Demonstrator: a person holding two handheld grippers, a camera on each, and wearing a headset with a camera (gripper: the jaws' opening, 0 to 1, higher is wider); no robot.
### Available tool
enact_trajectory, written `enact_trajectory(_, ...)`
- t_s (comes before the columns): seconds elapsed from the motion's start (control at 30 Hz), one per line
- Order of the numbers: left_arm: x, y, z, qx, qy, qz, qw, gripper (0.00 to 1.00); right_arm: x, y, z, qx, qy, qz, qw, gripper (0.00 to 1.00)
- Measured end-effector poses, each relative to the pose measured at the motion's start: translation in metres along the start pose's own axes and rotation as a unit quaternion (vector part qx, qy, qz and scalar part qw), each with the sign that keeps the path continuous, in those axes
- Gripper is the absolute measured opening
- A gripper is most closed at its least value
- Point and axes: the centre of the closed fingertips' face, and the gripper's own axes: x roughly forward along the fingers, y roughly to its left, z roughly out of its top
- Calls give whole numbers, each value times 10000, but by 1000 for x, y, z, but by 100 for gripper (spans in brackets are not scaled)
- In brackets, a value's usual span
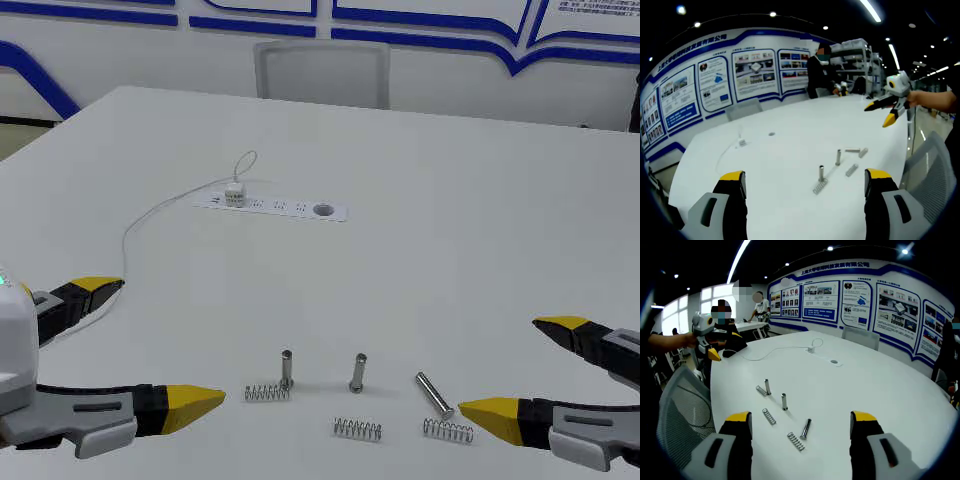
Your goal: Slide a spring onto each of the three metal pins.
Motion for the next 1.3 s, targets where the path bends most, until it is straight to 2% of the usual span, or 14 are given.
enact_trajectory(0.13,-2,0,2,36,-3,29,10000,100,1,1,0,-5,25,27,10000,81)
enact_trajectory(0.3,-5,0,11,-15,-188,79,9998,100,1,5,5,-53,-24,101,9999,81)
enact_trajectory(0.37,-5,0,10,10,-180,94,9998,100,2,6,5,-41,-37,100,9999,81)
enact_trajectory(0.47,-7,2,3,72,-54,170,9998,100,2,7,1,-50,1,107,9999,81)
enact_trajectory(0.67,-11,3,5,-91,-165,204,9996,100,1,10,0,-44,16,140,9999,80)
enact_trajectory(0.87,-14,1,6,-25,-147,207,9997,100,0,9,4,16,-65,109,9999,80)
enact_trajectory(0.93,-14,-1,4,-1,-110,188,9998,100,0,10,5,67,-85,112,9999,80)
enact_trajectory(1.03,-12,-2,-1,75,40,204,9998,99,1,11,3,-144,60,31,9999,81)
enact_trajectory(1.13,-12,-3,2,51,-38,201,9998,99,0,15,6,-58,-22,82,9999,81)
enact_trajectory(1.3,-16,0,4,-58,-123,275,9995,99,-2,14,2,-59,28,57,10000,80)
